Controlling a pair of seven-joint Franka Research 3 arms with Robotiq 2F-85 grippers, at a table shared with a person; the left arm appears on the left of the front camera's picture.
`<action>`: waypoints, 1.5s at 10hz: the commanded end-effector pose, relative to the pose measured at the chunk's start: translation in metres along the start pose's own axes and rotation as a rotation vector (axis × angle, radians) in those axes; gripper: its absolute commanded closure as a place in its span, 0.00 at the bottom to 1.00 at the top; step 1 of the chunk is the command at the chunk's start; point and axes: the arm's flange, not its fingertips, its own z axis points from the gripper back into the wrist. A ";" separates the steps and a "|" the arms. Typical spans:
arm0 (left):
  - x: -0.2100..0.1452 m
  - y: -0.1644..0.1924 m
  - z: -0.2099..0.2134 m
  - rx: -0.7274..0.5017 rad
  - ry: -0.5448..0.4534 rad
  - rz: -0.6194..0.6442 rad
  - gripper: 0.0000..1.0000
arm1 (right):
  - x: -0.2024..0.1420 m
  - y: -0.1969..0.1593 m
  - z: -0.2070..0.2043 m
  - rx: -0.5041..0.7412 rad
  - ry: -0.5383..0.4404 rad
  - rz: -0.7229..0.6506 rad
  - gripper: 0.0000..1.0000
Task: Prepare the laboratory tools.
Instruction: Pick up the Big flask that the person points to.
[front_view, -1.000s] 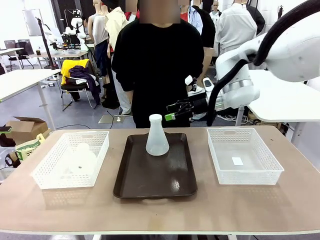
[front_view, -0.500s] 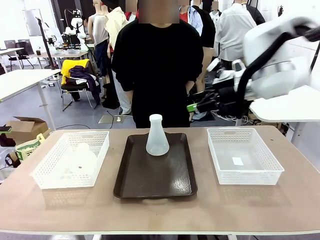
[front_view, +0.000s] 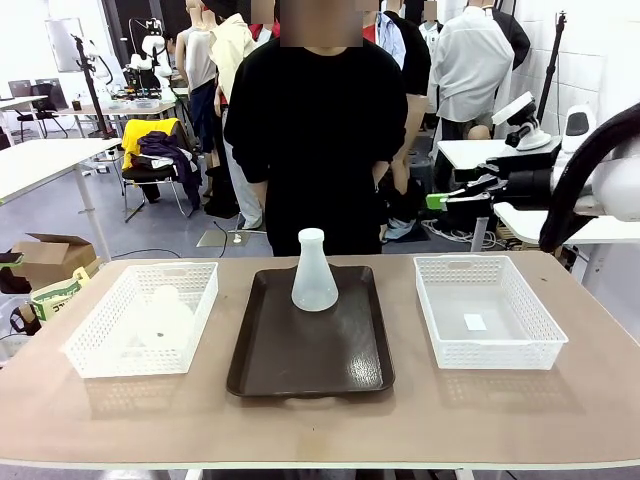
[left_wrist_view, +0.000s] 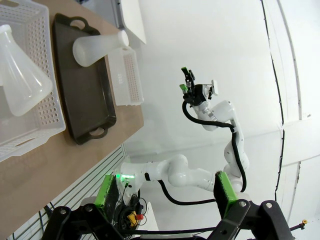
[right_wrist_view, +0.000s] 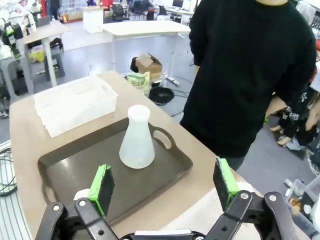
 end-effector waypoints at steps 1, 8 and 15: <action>-0.001 -0.001 0.002 -0.003 0.007 -0.006 0.00 | -0.010 0.009 -0.005 -0.029 -0.029 0.019 0.00; -0.001 -0.001 0.002 -0.003 0.007 -0.006 0.00 | 0.000 0.005 0.002 -0.018 -0.008 0.008 0.00; -0.001 -0.001 0.002 -0.003 0.007 -0.006 0.00 | 0.000 0.005 0.002 -0.018 -0.008 0.008 0.00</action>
